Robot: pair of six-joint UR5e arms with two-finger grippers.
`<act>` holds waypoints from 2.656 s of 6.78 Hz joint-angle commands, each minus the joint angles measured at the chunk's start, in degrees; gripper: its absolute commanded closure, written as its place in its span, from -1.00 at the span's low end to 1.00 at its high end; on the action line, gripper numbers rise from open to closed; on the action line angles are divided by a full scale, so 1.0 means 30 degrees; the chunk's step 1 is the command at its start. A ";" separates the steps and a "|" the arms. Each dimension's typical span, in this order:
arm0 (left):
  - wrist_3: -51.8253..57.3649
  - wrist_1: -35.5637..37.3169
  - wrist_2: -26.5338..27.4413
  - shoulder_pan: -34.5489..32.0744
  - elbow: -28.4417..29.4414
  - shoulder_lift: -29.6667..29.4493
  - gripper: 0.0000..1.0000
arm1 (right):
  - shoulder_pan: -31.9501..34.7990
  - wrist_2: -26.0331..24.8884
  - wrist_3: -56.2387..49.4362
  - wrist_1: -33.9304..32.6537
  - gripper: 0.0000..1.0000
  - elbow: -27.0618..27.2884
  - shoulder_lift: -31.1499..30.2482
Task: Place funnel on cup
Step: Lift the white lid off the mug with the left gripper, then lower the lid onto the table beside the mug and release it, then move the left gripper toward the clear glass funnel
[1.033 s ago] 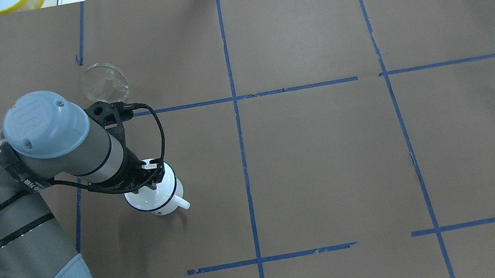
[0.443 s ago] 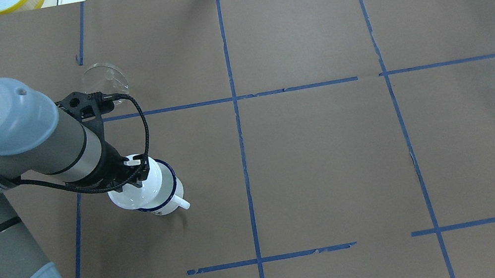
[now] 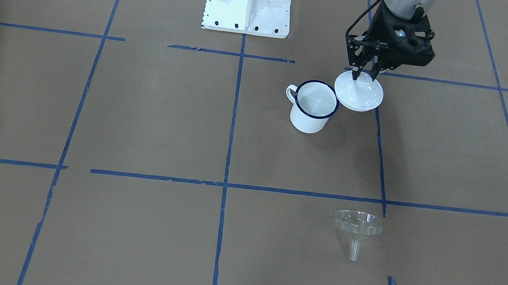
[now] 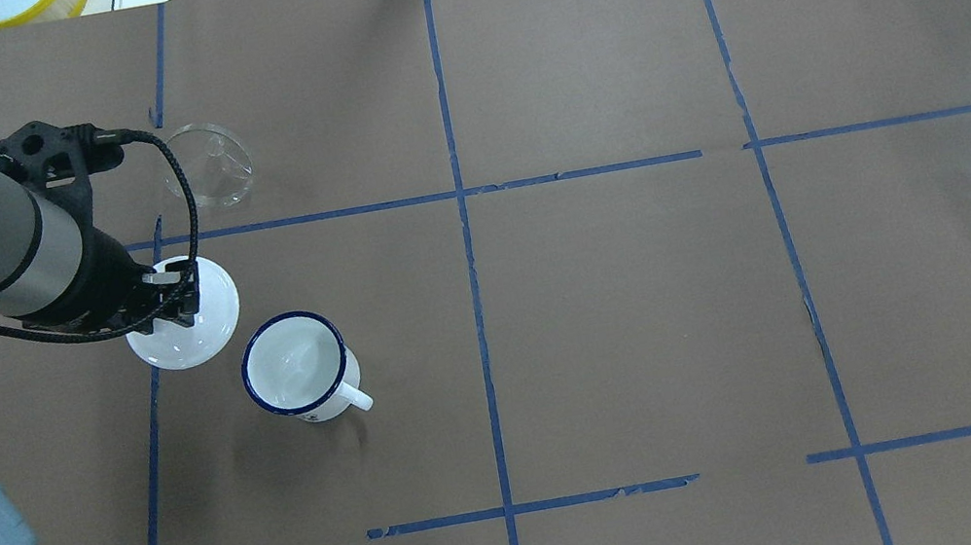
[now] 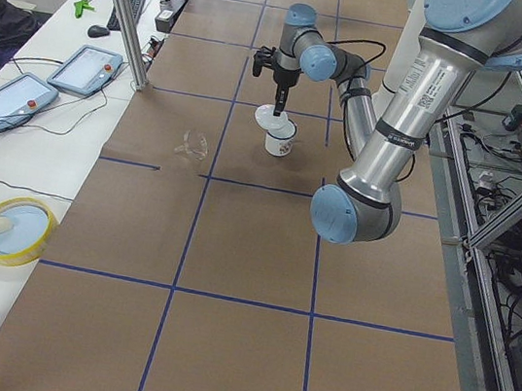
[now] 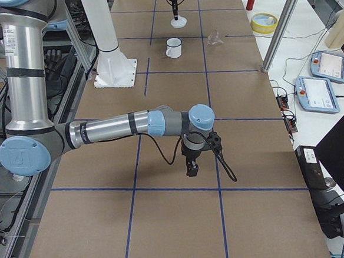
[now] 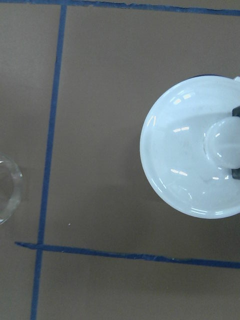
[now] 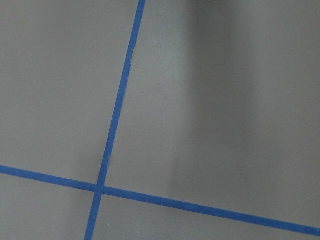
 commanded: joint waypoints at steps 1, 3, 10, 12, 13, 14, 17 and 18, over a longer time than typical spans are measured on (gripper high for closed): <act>0.1199 -0.1073 0.0125 -0.0149 -0.0229 0.1987 1.00 | -0.0001 0.0000 0.0000 0.0006 -1.00 0.0004 -0.0012; 0.1025 -0.5196 0.0125 -0.0061 0.2365 0.2991 1.00 | -0.0001 0.0000 0.0000 0.0007 -1.00 0.0004 -0.0012; 0.0788 -0.9256 0.0096 0.0496 0.7567 0.2142 1.00 | -0.0001 0.0000 0.0000 0.0007 -1.00 -0.0024 -0.0012; 0.0876 -0.9606 0.0096 0.0496 0.8354 0.1909 -0.99 | -0.0001 0.0000 0.0000 0.0007 -1.00 0.0004 -0.0012; 0.0877 -0.9898 -0.0078 0.0467 0.8126 0.1937 -1.00 | -0.0001 0.0000 0.0000 0.0007 -1.00 0.0005 -0.0012; 0.0848 -0.9814 -0.0109 0.0380 0.7718 0.1908 -1.00 | -0.0001 0.0000 0.0000 0.0007 -1.00 0.0005 -0.0012; -0.1743 -0.9608 -0.0950 -0.2595 0.6191 0.1008 -1.00 | -0.0001 0.0000 0.0000 0.0007 -1.00 -0.0025 -0.0012; -0.4892 -0.9811 -0.0930 -0.3015 0.6364 0.0477 -1.00 | -0.0001 0.0000 0.0000 0.0007 -1.00 0.0004 -0.0012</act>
